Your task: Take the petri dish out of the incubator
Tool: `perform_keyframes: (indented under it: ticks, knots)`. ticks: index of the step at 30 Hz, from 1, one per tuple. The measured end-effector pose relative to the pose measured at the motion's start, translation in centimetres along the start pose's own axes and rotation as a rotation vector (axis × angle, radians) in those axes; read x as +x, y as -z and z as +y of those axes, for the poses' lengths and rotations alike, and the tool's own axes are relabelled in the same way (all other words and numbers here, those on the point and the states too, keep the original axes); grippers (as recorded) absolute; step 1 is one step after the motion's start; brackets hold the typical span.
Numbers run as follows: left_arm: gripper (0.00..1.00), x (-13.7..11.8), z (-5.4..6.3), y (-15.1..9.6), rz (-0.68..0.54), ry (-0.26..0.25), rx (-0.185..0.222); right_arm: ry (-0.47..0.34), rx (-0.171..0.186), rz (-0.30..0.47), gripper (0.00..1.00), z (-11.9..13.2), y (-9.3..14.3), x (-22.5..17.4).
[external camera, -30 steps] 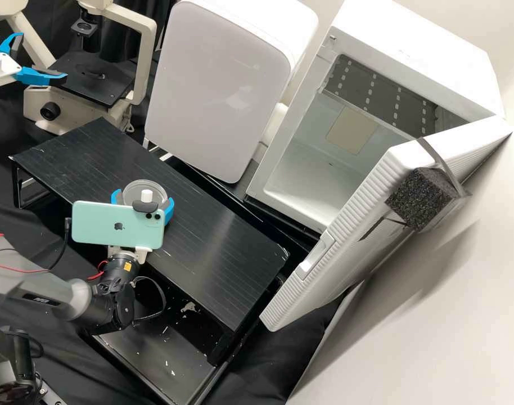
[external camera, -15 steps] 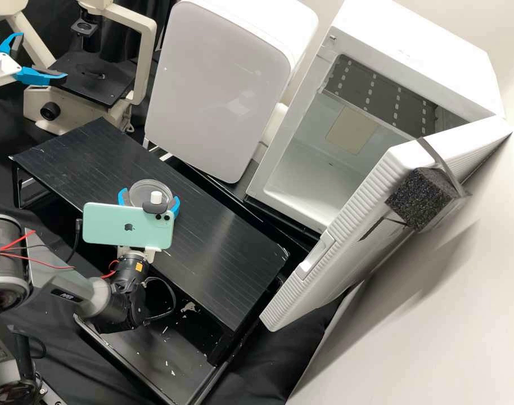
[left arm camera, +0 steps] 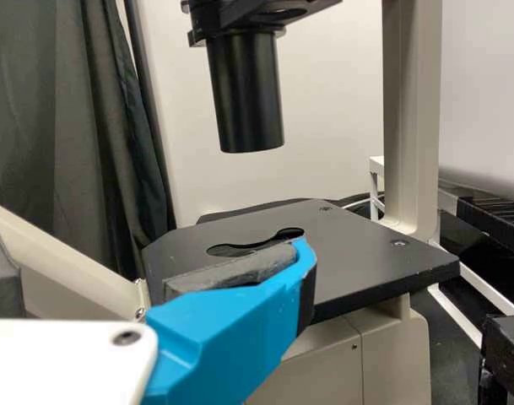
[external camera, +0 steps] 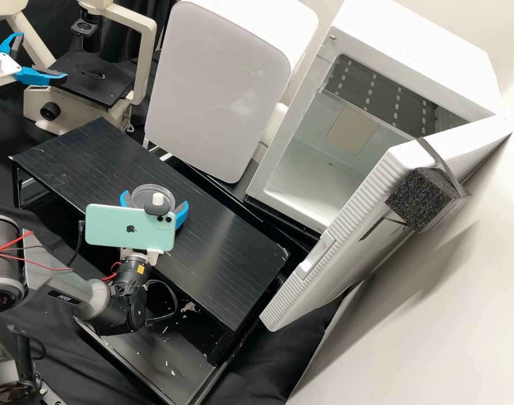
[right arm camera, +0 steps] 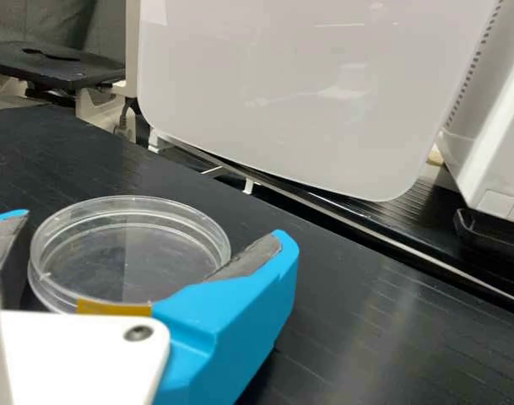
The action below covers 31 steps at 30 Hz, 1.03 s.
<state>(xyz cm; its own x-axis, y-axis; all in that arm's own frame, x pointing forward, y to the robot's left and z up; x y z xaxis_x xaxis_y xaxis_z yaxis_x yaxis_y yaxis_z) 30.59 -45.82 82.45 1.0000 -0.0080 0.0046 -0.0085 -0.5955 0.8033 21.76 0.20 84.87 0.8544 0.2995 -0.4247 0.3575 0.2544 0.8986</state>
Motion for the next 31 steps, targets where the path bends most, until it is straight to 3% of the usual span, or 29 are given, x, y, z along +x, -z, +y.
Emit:
perform_keyframes:
  ticks: [4, 13, 15, 18, 23, 26, 29, 31]
  knots:
    - [1.0, 0.0, 0.0, 0.0, 0.0, 0.0, 0.0, -0.014, -0.005, -0.012, 1.0, 0.2, -0.1, -0.2]
    - [1.0, 0.0, 0.0, 0.0, 0.0, 0.0, 0.0, -0.102, -0.1, -0.058, 1.0, 0.7, 2.5, -2.4]
    - [1.0, 0.0, 0.0, 0.0, 0.0, 0.0, 0.0, -0.147, -0.089, -0.072, 1.0, 0.9, 3.1, -3.0]
    - [1.0, 0.0, 0.0, 0.0, 0.0, 0.0, 0.0, -0.26, -0.009, -0.107, 1.0, 1.5, 3.1, -3.7]
    - [1.0, 0.0, 0.0, 0.0, 0.0, 0.0, 0.0, -0.594, 0.179, -0.191, 1.0, 2.6, 2.2, -5.3]
    - [1.0, 0.0, 0.0, 0.0, 0.0, 0.0, 0.0, -0.737, 0.287, -0.219, 1.0, 2.6, 1.8, -5.9]
    - [1.0, 0.0, 0.0, 0.0, 0.0, 0.0, 0.0, -0.765, 0.344, -0.223, 1.0, 2.2, 1.6, -5.7]
    - [1.0, 0.0, 0.0, 0.0, 0.0, 0.0, 0.0, -0.752, 0.361, -0.222, 1.0, 1.9, 1.5, -5.5]
